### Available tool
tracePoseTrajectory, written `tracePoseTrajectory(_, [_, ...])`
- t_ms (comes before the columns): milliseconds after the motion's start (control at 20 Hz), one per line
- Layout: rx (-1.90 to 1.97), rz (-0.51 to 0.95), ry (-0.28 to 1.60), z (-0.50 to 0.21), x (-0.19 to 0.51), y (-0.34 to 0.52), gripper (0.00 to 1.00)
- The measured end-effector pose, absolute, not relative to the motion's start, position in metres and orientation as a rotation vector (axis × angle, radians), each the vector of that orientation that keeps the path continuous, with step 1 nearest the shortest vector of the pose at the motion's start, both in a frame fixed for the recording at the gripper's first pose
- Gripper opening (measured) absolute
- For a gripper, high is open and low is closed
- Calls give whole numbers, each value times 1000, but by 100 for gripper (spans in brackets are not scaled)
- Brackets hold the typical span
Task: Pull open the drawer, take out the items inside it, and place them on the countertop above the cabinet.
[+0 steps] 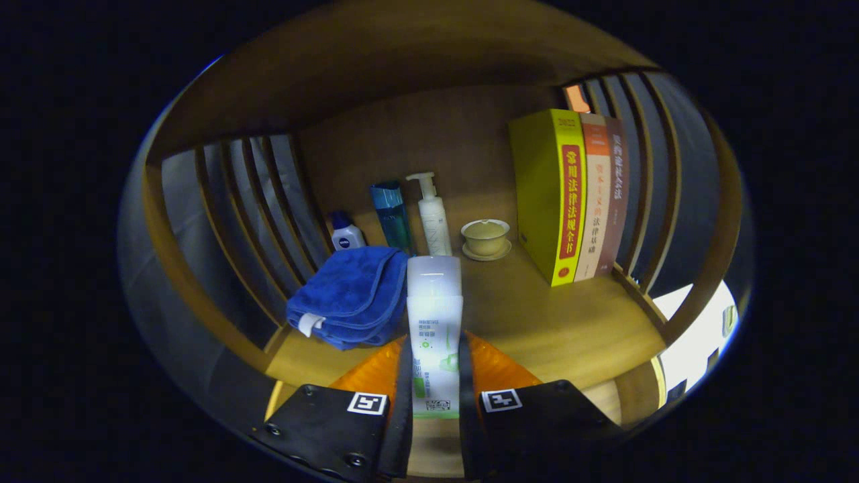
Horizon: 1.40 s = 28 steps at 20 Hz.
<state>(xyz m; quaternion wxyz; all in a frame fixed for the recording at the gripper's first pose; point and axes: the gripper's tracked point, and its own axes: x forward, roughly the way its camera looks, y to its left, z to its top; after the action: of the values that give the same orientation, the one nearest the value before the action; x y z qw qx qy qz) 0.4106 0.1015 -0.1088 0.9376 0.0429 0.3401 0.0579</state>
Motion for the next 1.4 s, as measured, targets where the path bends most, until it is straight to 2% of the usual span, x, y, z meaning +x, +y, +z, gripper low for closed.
tracePoseTrajectory(200, [31, 103, 749, -147, 424, 107, 38])
tracePoseTrajectory(600, [-27, 76, 701, -175, 454, 115, 38])
tracePoseTrajectory(850, [-32, 63, 671, -186, 455, 115, 43])
tracePoseTrajectory(1100, [-9, 40, 665, -192, 453, 110, 64])
tracePoseTrajectory(1400, [-39, 64, 603, -166, 445, 112, 99])
